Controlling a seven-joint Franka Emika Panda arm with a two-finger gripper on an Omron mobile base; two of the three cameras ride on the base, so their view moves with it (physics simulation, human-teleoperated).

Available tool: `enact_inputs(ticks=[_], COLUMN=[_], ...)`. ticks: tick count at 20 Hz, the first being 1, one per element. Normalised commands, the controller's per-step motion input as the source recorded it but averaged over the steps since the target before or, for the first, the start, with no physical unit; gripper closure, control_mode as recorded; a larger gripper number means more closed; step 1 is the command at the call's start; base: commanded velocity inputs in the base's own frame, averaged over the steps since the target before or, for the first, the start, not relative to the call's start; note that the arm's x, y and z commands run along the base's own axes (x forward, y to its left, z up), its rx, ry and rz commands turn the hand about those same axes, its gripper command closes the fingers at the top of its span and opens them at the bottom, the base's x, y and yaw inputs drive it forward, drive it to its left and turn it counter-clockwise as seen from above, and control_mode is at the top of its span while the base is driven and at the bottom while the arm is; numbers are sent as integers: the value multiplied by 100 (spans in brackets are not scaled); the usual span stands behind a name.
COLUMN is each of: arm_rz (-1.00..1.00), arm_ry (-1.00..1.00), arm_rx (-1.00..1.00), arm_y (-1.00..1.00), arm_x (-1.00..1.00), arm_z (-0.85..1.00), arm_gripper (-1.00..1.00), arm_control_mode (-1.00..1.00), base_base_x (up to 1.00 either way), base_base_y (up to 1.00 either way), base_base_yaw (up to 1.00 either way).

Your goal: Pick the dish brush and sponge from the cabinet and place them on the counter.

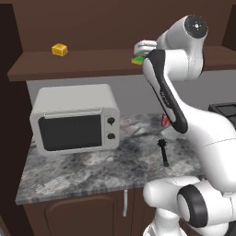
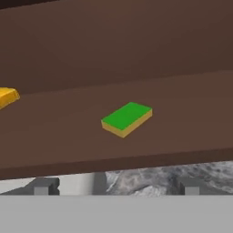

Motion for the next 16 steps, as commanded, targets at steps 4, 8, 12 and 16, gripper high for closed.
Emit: enact_inputs(ticks=[4, 8, 12, 16], arm_rz=[-1, -3, -4, -7], arm_ry=[0, 1, 3, 6], arm_rx=[-7, -2, -1, 0], arm_y=[3, 2, 2, 8], arm_x=[44, 52, 50, 48], arm_z=[-2, 0, 0, 0], arm_gripper=[-100, -100, -100, -100], arm_control_mode=[-100, -100, -100, -100], base_base_x=[0, 0, 0, 0], base_base_y=[0, 0, 0, 0], base_base_yaw=[0, 0, 0, 0])
